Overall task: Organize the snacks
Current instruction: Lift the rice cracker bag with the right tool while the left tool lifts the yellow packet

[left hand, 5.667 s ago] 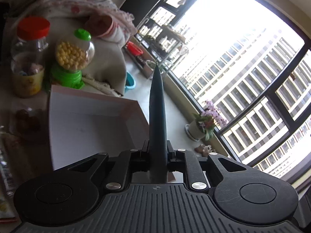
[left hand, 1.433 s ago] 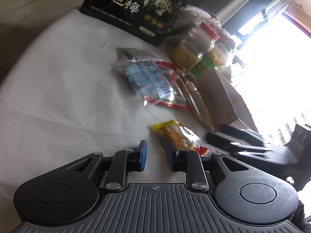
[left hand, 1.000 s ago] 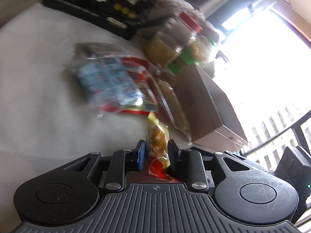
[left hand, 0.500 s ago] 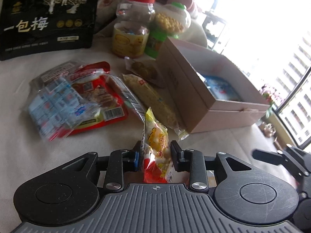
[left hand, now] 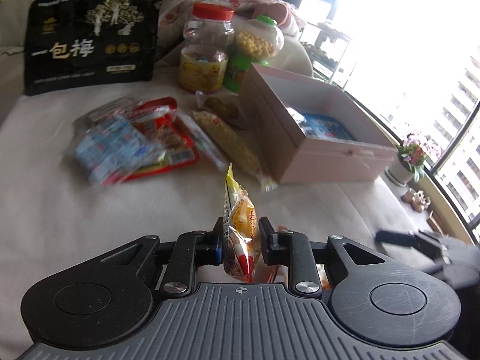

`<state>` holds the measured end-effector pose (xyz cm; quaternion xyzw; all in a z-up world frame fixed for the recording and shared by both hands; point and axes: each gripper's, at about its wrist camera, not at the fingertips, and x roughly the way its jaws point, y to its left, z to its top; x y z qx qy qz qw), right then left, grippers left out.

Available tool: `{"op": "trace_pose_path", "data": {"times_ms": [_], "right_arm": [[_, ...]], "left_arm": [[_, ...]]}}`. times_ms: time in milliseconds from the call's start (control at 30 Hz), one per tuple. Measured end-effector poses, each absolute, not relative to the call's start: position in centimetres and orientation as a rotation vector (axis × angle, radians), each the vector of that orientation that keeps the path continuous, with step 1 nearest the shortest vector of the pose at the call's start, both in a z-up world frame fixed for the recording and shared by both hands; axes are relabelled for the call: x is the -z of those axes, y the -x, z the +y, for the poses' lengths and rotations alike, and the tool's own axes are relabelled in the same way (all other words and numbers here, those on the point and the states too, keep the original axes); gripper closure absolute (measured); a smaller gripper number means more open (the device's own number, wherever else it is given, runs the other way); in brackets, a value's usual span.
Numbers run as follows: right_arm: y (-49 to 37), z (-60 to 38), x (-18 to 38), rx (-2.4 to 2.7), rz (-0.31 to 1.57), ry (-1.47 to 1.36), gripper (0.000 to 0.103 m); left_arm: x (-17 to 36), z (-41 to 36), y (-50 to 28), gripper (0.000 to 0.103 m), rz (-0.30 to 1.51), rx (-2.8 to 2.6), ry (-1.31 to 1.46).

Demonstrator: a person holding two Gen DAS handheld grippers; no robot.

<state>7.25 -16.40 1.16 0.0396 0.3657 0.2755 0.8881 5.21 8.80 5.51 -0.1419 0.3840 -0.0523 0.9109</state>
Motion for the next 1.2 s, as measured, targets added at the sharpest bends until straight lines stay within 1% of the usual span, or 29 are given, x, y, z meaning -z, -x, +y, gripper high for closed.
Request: {"op": "trace_pose_path", "data": {"times_ms": [167,333,433,533,767,900,1000,1033,1100,1200], "right_arm": [[-6.8,-15.6,-1.2,-0.552,0.757,-0.027,0.0],[-6.8,-14.3,-1.8,-0.608,0.781,0.111,0.0],[-5.6,-13.8,-2.3,-0.677,0.77,0.144,0.0],[-3.7,-12.0,-2.4,-0.766,0.771,0.27,0.001],[-0.5,-8.0,-3.9,-0.944,0.682,0.423,0.001],[-0.4,-5.1,-4.0,-1.012,0.635,0.503,0.001],[-1.3,-3.2,-2.9,-1.027,0.677,0.544,0.001],[-1.6,-2.8,-2.6,-1.038,0.709,0.533,0.001],[-2.0,-2.7,-2.1,-1.049,0.762,0.513,0.006],[-2.1,-3.1,-1.9,-1.04,0.776,0.473,0.01]], "left_arm": [[-6.1,8.1,-1.3,0.076,0.771,0.097,0.298],[-6.2,8.5,0.8,0.076,0.76,0.048,0.269],[-6.1,9.2,1.2,0.076,0.754,0.029,0.281],[-6.1,9.8,1.4,0.076,0.743,0.02,0.297],[-6.2,10.7,1.5,0.076,0.725,0.019,0.317],[-6.3,11.6,1.7,0.076,0.71,0.007,0.356],[-6.3,12.9,2.1,0.076,0.7,-0.004,0.418],[-6.4,13.3,2.3,0.076,0.697,-0.011,0.43],[-6.5,13.8,2.8,0.076,0.691,-0.03,0.437],[-6.7,14.4,3.3,0.076,0.686,-0.043,0.446]]}}
